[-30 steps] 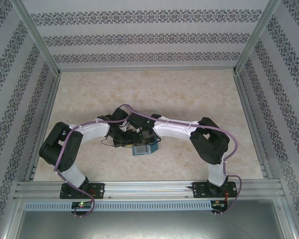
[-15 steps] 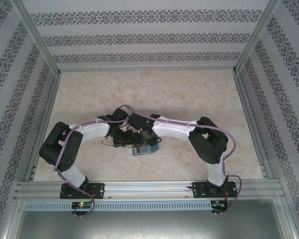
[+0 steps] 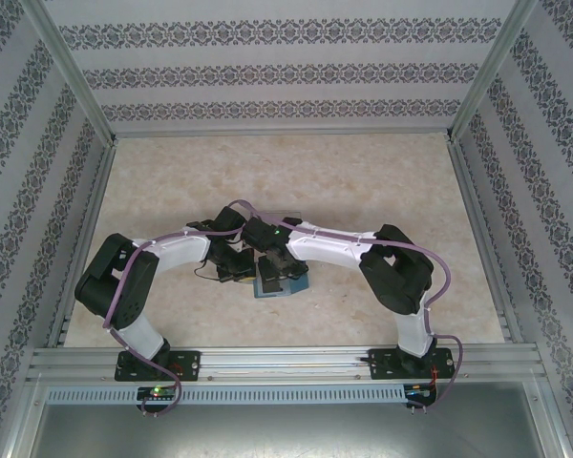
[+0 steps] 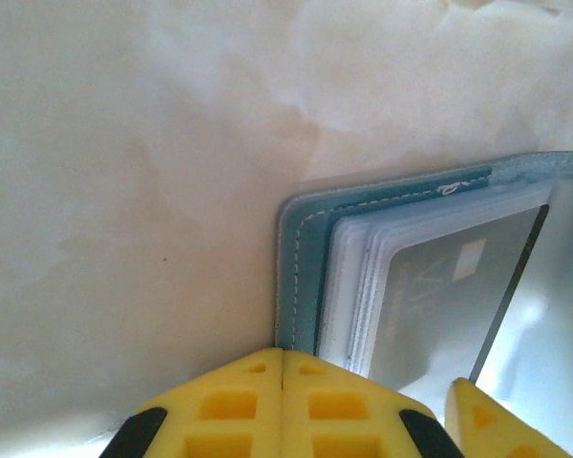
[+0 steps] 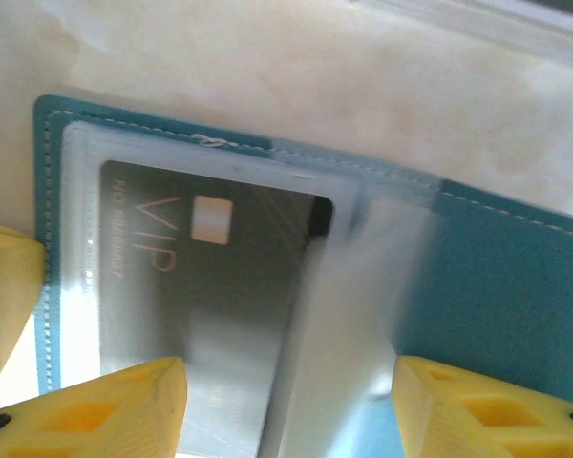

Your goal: Take the credit cards out of the card holder

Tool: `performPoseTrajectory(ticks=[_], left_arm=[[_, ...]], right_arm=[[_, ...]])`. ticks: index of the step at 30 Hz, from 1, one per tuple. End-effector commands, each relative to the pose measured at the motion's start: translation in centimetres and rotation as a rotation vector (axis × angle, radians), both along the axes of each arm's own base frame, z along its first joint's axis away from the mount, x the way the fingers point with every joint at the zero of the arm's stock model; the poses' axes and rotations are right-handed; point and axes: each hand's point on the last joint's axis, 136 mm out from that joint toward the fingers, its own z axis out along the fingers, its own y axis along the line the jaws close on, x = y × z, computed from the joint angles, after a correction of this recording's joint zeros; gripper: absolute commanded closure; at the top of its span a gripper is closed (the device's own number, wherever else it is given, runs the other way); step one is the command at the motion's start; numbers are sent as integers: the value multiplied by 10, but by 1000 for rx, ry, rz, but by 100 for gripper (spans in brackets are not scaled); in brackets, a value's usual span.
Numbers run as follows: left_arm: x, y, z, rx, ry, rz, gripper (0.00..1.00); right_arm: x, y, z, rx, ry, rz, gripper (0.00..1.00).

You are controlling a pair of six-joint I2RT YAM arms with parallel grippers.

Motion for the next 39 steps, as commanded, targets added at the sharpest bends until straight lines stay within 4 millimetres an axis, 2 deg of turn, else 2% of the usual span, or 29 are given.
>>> performPoseTrajectory(ticks=[1,7,18,25,32,39], left_arm=[[-6,-1,-5,9,14,-38,97],[-5,-1,-5,10,13,-39,97],[-6,-1,-5,13,17,-43,97],[-6,-1,-5,13,18,-42,97],[-4,-2,-1,9,10,-45,97],[3,-6,14,-1,-15,-54,97]], right_arm=[[0,-16,4,-117,-40,43,40],[2,-29,12,-165,-75,46,39],[2,-53,6,-293,-79,67,33],[2,-67,4,-357,-85,70,25],[-3,-63,-1,-314,-70,59,23],[-7,-55,6,-230,-67,42,23]])
